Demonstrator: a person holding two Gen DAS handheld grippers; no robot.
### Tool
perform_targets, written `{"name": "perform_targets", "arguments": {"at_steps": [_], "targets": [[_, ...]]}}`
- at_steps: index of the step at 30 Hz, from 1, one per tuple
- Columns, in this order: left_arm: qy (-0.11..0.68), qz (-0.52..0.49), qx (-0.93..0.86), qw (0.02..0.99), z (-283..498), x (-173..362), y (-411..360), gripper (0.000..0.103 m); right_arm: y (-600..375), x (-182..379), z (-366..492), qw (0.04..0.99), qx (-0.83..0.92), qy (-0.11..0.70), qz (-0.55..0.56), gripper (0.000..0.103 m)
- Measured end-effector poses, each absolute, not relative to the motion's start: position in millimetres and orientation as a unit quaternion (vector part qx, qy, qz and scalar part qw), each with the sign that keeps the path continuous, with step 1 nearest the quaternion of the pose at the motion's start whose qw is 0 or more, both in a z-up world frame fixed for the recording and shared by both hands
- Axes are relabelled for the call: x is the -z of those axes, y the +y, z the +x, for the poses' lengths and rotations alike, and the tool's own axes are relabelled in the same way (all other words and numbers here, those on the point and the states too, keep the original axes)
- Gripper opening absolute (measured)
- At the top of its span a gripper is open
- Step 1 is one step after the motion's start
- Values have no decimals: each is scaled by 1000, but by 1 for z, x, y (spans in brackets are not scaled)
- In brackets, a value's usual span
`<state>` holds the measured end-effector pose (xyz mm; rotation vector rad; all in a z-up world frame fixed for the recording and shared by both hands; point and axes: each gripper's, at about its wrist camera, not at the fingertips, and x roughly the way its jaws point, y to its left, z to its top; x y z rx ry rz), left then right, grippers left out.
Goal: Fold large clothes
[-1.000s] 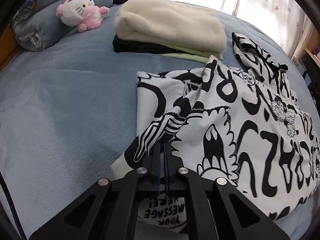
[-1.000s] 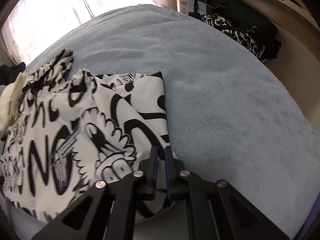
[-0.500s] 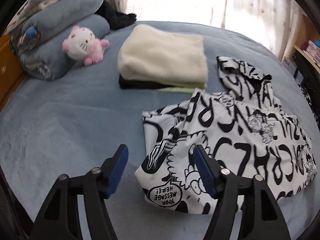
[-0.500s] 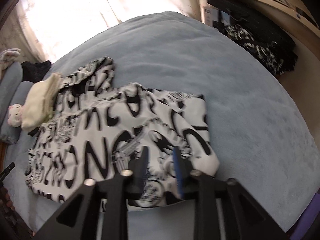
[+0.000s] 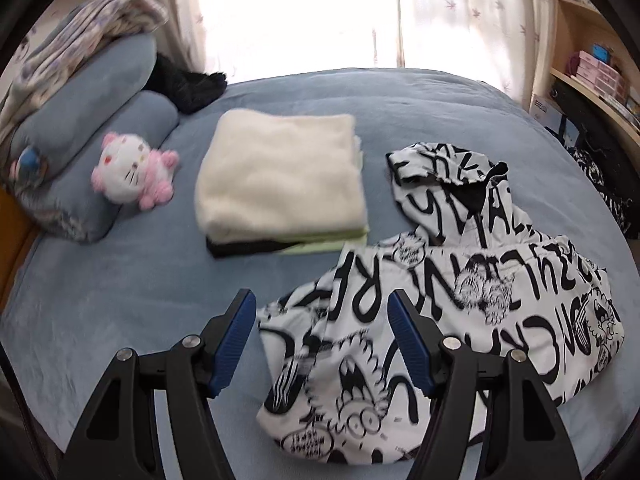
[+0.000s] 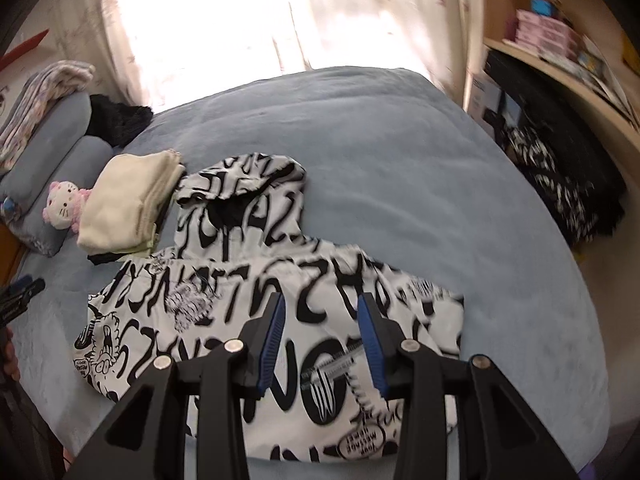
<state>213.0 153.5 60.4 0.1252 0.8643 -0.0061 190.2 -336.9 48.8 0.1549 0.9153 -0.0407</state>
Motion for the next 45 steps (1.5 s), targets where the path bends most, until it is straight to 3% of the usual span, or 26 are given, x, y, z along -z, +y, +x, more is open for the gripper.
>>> {"name": "perform_targets", "arguments": {"at_steps": [8,12,15,29,38,45], "targets": [[402,106,21,909,289,-87,114,67,-333,-79,265,904,4,423,71,39],[395,129,22,909,336,-89,93,67,-332,-80,312,903,-4,421,87,50],[404,131,27,905,381,-81,80,67,-331,-69,350,897,-11,431,100,51],[506,47,92,856,535,45,23,61,-338,65,506,841,-6,503,201,52],[534,72,83,838,564,106,3,61,-337,119,555,828,11,525,197,51],[545,69,100,830,550,130,11,61,-342,155,525,818,-15,556,145,53]]}}
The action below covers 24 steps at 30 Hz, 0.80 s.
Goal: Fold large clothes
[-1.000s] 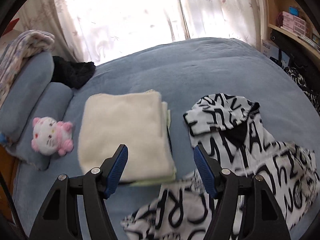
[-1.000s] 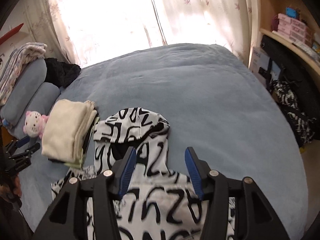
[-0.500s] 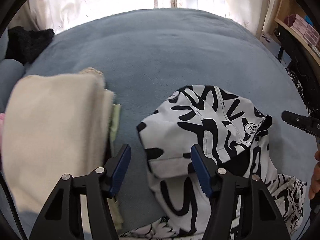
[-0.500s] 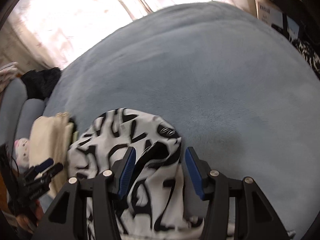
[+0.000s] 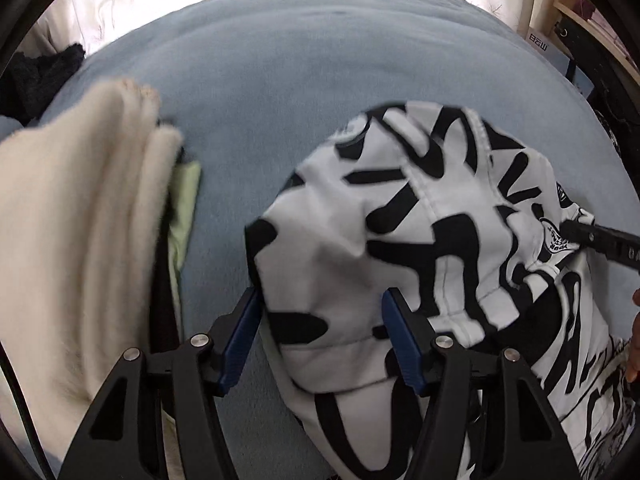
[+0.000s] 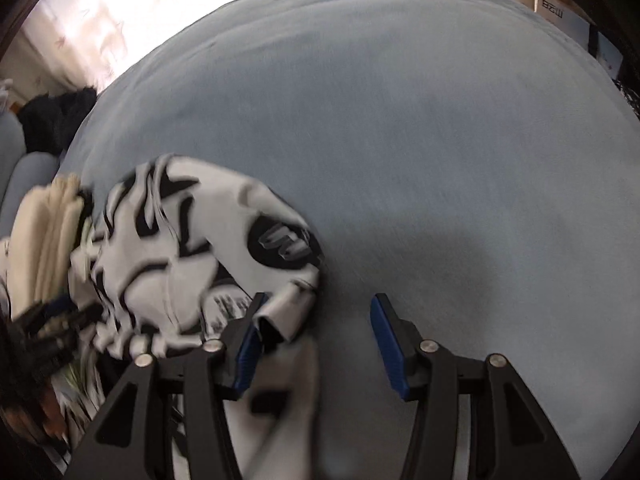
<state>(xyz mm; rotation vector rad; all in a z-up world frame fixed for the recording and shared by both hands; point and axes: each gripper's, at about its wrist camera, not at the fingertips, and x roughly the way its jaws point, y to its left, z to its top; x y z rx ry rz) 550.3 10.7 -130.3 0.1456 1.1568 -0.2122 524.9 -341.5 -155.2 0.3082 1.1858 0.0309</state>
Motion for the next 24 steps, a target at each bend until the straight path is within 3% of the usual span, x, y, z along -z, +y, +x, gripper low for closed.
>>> {"name": "perform_targets", "arguments": {"at_steps": [12,21,22,23,24], "targets": [[556,34,122,822,552,143,33,71,-343,120,534,834,-68,530,138,56],[535,60,139,831,558,152,35,73,-313,155,573,830,-81,543,97,56],[535,51,141,832,557,150,32,61,-311,155,572,834,-82,538,93,53],[533,40,151,831,556,148,31,40,-309,154,569,838,-85,532,85,48],[531,40,150,833,552,148,28,27,-307,152,566,842,-87,528,75,27]]}}
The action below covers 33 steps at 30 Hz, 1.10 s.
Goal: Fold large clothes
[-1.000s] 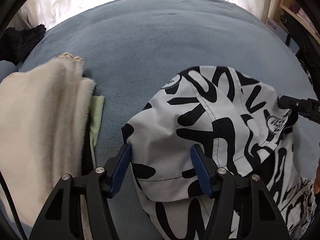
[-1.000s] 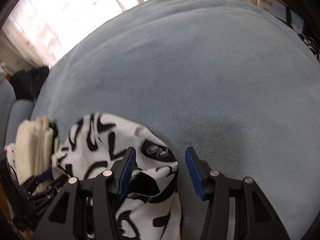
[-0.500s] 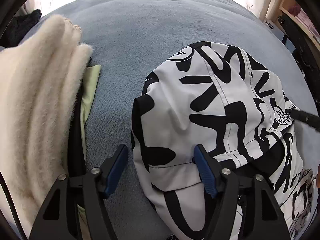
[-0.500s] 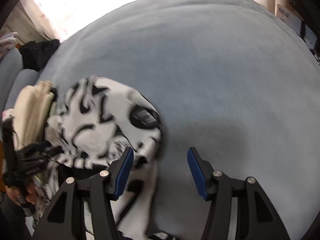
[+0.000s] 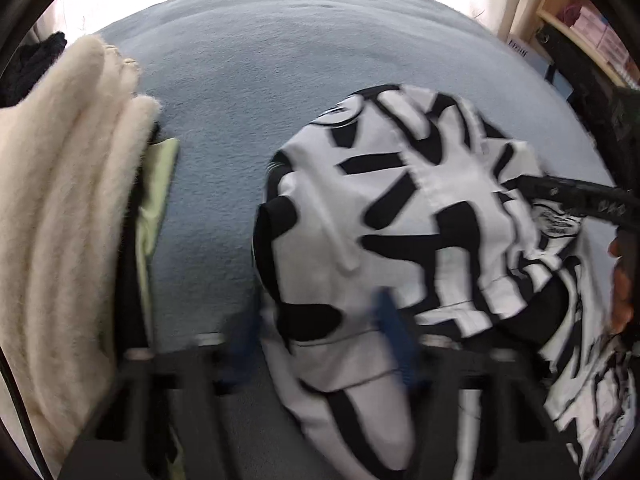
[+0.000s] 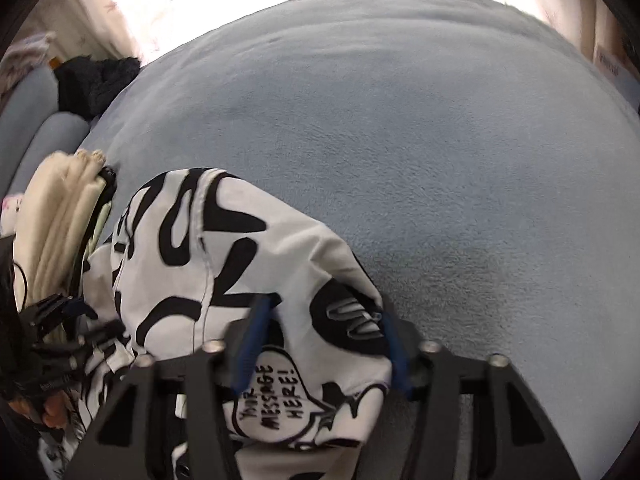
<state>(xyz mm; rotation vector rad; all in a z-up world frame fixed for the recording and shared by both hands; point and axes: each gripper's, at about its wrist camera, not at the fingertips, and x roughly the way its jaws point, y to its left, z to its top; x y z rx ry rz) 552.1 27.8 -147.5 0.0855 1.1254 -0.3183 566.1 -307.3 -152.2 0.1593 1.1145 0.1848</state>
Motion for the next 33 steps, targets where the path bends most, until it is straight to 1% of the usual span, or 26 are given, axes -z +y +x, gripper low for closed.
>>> {"name": "perform_targets", "arguments": {"at_steps": [1,4,7,10,14,17,18,19,21,23,25,27,29,33], "targets": [[530,45,152,833,549,146,24,5,-305,149,562,843,-95,525,67,8],[509,78,134,847,537,137,15,3,-302,128,541,862,-100,496,41,5],[486,68,124,862,517,116,22,3,-301,97,511,883,-118,453,30,4],[440,78,131,885,479,84,32,3,-293,59,465,904,-146,402,5,4],[375,77,154,911,413,43,50,4,-287,10,386,929,-172,325,-27,4],[322,91,174,926,348,22,61,5,-278,-12,322,943,-173,276,-70,4],[311,99,175,929,333,21,63,6,-276,-16,302,946,-168,264,-88,7],[300,111,173,931,312,20,67,7,-273,-16,281,948,-157,256,-109,13],[301,136,175,928,277,28,74,8,-266,-8,244,945,-128,255,-157,21],[319,150,175,919,253,42,78,11,-265,3,221,940,-113,269,-176,24],[342,158,180,909,233,58,75,12,-266,13,201,934,-111,292,-171,25],[362,173,177,898,214,72,78,15,-268,22,175,930,-102,311,-166,25],[385,184,170,888,197,83,83,16,-267,28,159,926,-97,327,-165,25],[411,164,149,884,172,83,106,16,-271,28,126,923,-88,347,-141,25]]}}
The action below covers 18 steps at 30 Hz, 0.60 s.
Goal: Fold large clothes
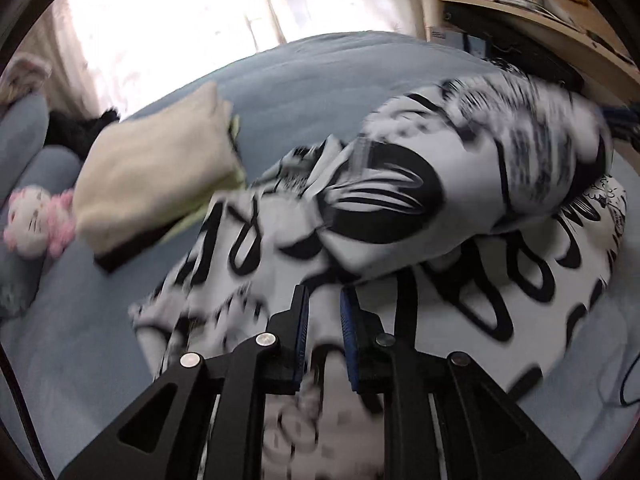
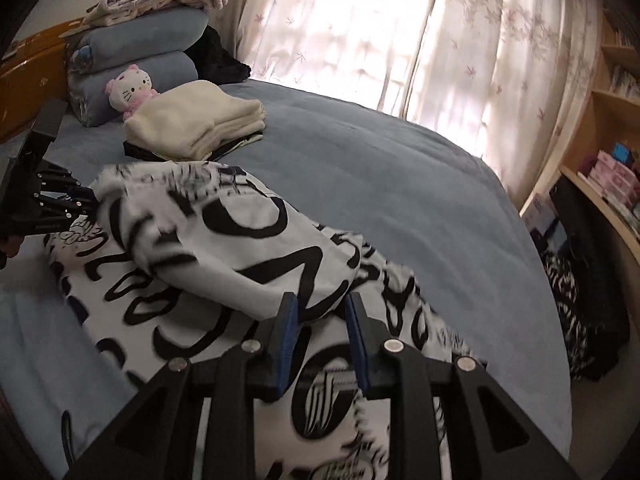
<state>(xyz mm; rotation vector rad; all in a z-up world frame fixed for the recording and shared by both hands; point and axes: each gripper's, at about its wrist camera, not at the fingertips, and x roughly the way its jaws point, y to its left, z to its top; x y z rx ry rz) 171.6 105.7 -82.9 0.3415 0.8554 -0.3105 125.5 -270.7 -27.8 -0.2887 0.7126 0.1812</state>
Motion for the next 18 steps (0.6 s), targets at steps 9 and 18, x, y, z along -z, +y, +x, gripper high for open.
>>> {"name": "perform_targets", "arguments": {"at_steps": [9,18], "targets": [[457,72,165,871,136,43,128,37,-255,11,70,915,-104,385,-63,25],[499,-50,229,834,129,27,119,76,-255,-6,48,908,-128,394,61,74]]}}
